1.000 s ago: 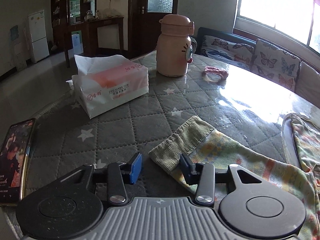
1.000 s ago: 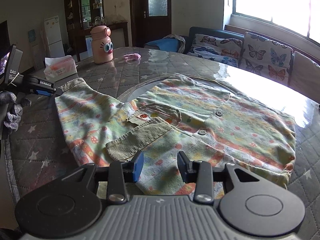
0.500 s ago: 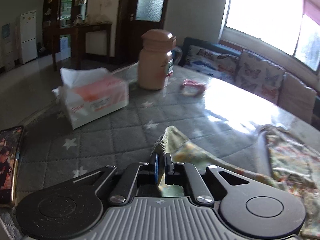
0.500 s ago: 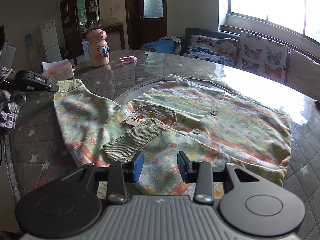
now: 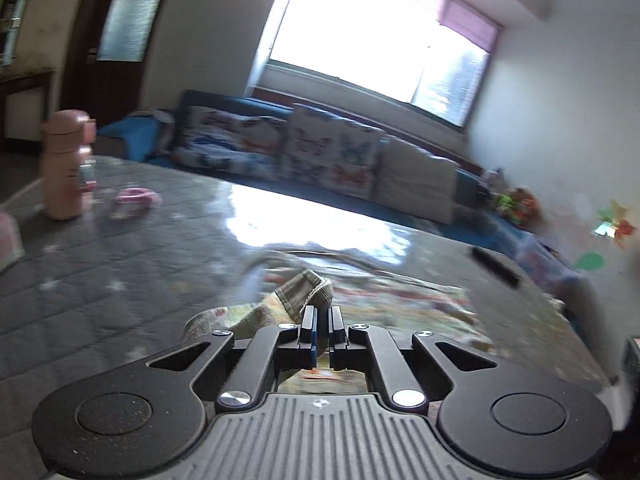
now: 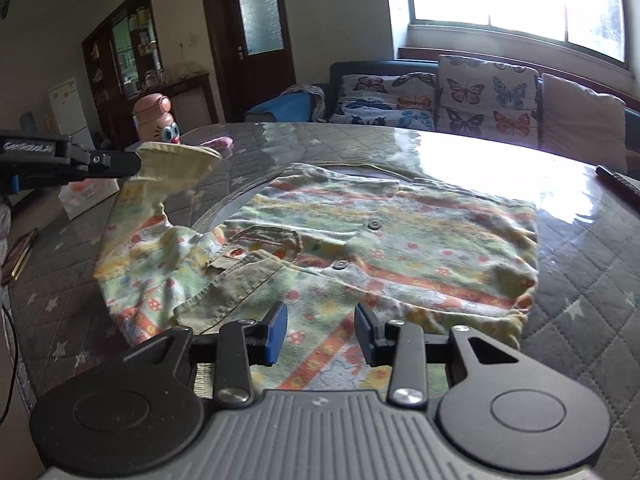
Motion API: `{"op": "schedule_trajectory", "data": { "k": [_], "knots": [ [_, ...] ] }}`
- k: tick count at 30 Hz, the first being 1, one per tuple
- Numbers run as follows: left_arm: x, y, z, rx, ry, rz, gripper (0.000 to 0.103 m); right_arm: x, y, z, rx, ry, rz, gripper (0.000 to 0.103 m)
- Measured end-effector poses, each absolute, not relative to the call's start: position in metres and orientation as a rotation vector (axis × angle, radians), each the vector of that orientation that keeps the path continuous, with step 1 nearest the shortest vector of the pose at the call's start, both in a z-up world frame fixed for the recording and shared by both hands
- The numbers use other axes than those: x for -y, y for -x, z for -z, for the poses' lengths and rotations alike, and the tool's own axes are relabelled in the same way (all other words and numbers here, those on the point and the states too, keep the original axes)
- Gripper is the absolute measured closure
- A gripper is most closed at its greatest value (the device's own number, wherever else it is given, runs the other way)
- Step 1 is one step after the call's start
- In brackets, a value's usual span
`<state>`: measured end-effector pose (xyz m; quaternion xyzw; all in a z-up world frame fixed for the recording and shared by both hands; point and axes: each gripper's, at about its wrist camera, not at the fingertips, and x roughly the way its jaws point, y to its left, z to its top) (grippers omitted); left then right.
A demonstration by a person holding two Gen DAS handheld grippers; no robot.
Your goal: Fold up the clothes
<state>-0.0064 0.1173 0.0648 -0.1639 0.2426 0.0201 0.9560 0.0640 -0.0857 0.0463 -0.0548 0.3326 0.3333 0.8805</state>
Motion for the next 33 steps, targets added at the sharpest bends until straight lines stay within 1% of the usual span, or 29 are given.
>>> {"op": "schedule_trajectory", "data": {
  "k": [6,9,10,11,12,13,15,17,21,25,27,29,31,33],
  "knots": [
    [-0.066,-0.011,-0.052,-0.549,0.265,0.141,0.096,0.106,-0.072,-0.051,-0.691,0.047,-0.637,0.066],
    [-0.052,-0.014,-0.039,-0.606,0.234,0.207,0.092,0.114,-0.075,-0.051,-0.704,0.015,-0.621,0.066],
    [-0.049,-0.012,-0.037,-0.616,0.216,0.214,0.081,0.116,-0.076,-0.051,-0.709,0.005,-0.617,0.066],
    [-0.047,-0.01,-0.035,-0.625,0.198,0.22,0.067,0.118,-0.076,-0.051,-0.715,-0.004,-0.615,0.066],
    [-0.048,-0.006,-0.034,-0.619,0.181,0.211,0.062,0.119,-0.077,-0.05,-0.725,-0.014,-0.62,0.066],
    [-0.05,-0.002,-0.034,-0.613,0.164,0.202,0.059,0.117,-0.076,-0.05,-0.733,-0.019,-0.627,0.066],
    [-0.06,0.004,-0.036,-0.601,0.151,0.172,0.056,0.111,-0.076,-0.048,-0.749,-0.019,-0.653,0.067],
    [-0.074,0.008,-0.037,-0.59,0.14,0.122,0.05,0.1,-0.076,-0.047,-0.762,-0.012,-0.688,0.066],
    [-0.104,0.015,-0.036,-0.584,0.138,0.002,0.043,0.073,-0.075,-0.043,-0.785,0.008,-0.753,0.067],
    [-0.13,0.023,-0.033,-0.578,0.144,-0.103,0.027,0.049,-0.078,-0.037,-0.811,0.031,-0.786,0.067],
    [-0.14,0.028,-0.032,-0.568,0.147,-0.135,0.022,0.041,-0.081,-0.033,-0.826,0.045,-0.78,0.067],
    [-0.146,0.031,-0.03,-0.561,0.149,-0.158,0.014,0.034,-0.083,-0.029,-0.838,0.056,-0.766,0.067],
    [-0.15,0.033,-0.028,-0.556,0.151,-0.17,0.01,0.03,-0.083,-0.029,-0.841,0.054,-0.758,0.067],
    [-0.151,0.033,-0.026,-0.554,0.155,-0.181,0.005,0.027,-0.082,-0.028,-0.844,0.061,-0.753,0.072]
  ]
}}
